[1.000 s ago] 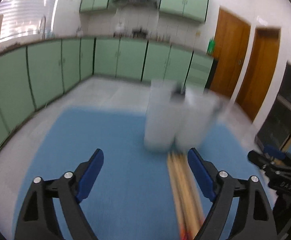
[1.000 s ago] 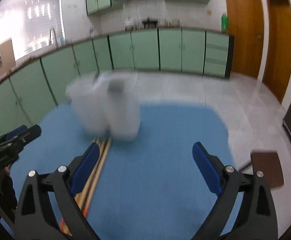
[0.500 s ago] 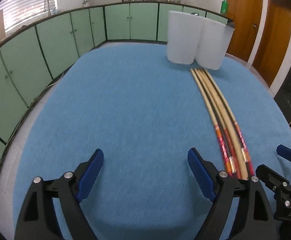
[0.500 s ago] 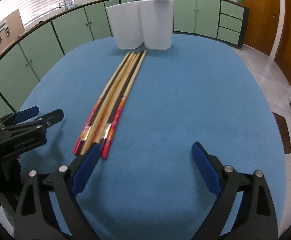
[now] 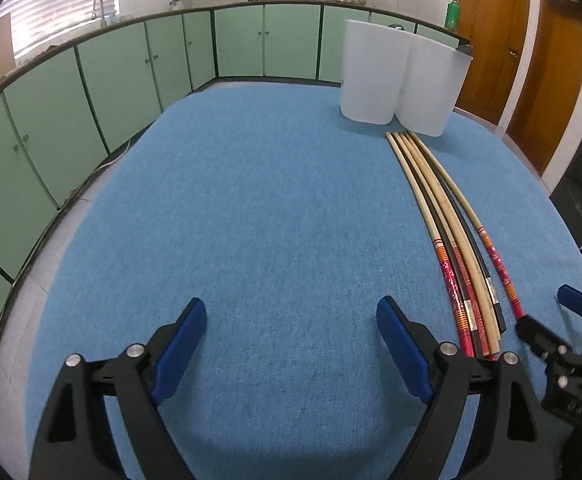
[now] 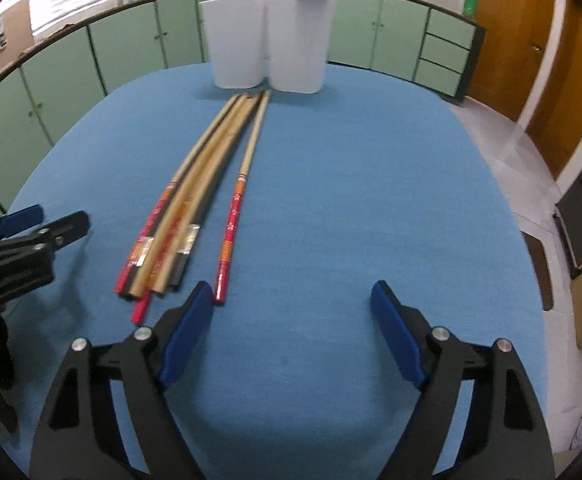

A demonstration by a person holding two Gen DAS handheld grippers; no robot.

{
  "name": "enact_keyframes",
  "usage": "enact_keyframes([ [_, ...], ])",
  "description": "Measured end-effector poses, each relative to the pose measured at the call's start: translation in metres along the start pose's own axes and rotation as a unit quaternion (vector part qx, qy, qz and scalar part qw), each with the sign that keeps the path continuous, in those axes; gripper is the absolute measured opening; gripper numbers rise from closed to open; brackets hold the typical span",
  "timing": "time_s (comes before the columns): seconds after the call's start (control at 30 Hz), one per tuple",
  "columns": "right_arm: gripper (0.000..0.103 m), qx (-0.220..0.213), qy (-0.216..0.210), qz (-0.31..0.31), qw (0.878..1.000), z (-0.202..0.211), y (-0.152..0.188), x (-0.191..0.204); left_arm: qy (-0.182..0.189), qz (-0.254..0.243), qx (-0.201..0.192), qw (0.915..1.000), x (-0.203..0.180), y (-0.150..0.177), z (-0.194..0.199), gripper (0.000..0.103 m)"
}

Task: Organize utensils
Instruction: 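Move both open tools back down to the chopsticks on the mat, then grasp a red-patterned chopstick with the right tool while the left tool grasps another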

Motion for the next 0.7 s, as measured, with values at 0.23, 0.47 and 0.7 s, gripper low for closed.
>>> enact_keyframes([
  [0.23, 0.042, -0.011, -0.044, 0.008, 0.999, 0.002, 0.001, 0.013, 0.0, -0.007, -0.003, 1.0, -0.002, 0.001, 0.003, 0.086],
  [0.47, 0.006, -0.018, -0.052, 0.008, 0.998, 0.006, 0.001, 0.014, 0.02, -0.015, 0.015, 0.9996, -0.014, 0.005, -0.001, 0.089],
  [0.7, 0.006, -0.012, -0.027, -0.02, 0.999, -0.004, -0.001, -0.013, 0.045, -0.054, 0.02, 0.9973, -0.042, 0.012, 0.0, 0.089],
])
Point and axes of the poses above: each gripper's, at about its wrist camera, not at the fingertips, and z roughly against the way its jaws point, x to its left, y to its underside, the point moved 7 cm from there along -z, roughly the way its jaws point, and after that the axes turned 12 degrees about y, right-handed, at the moved point
